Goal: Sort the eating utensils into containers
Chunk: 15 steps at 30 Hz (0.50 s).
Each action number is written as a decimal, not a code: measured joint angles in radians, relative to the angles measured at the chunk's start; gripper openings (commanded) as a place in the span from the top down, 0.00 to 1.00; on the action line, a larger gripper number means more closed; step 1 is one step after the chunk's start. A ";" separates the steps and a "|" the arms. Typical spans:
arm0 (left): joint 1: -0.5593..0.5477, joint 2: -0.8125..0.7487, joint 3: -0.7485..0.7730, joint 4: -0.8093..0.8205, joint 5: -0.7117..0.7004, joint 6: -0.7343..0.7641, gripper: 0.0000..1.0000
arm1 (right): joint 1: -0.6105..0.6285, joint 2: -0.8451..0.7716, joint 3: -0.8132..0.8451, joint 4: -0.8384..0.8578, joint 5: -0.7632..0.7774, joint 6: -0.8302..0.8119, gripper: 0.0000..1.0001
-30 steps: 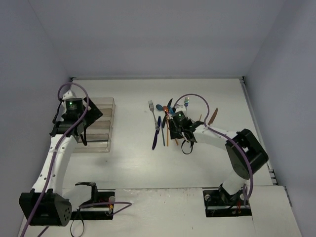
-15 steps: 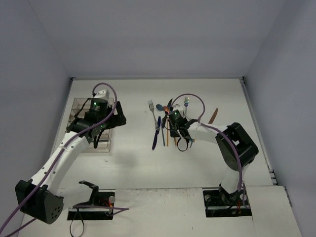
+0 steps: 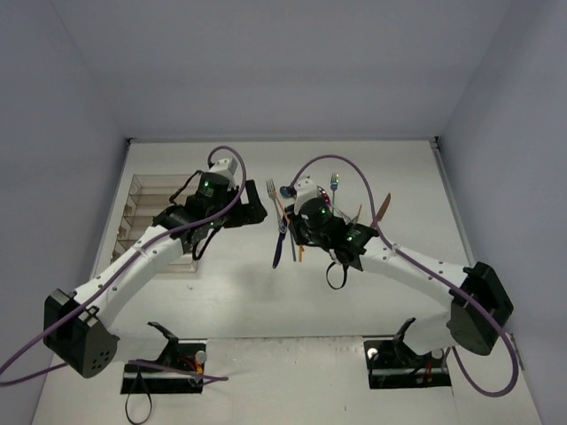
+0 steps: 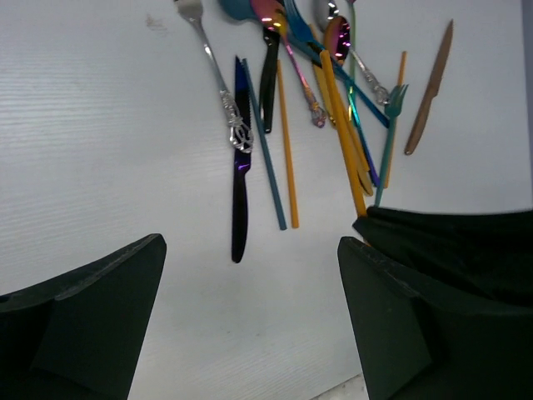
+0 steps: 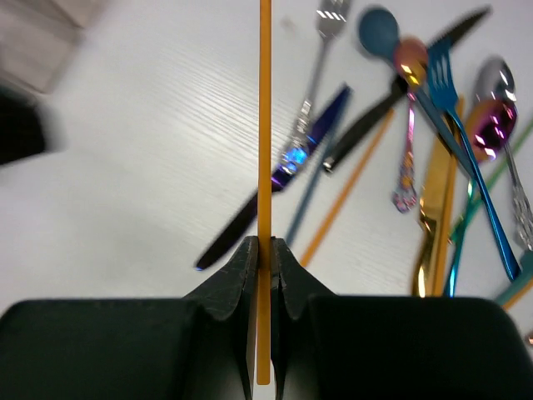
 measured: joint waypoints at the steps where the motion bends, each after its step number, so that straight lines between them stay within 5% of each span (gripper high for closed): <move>1: -0.005 0.004 -0.001 0.022 0.002 -0.013 0.26 | 0.005 -0.021 -0.006 0.018 -0.015 -0.006 1.00; 15: -0.024 0.017 -0.071 0.229 0.005 -0.172 0.46 | 0.022 -0.068 -0.035 0.103 -0.122 -0.021 1.00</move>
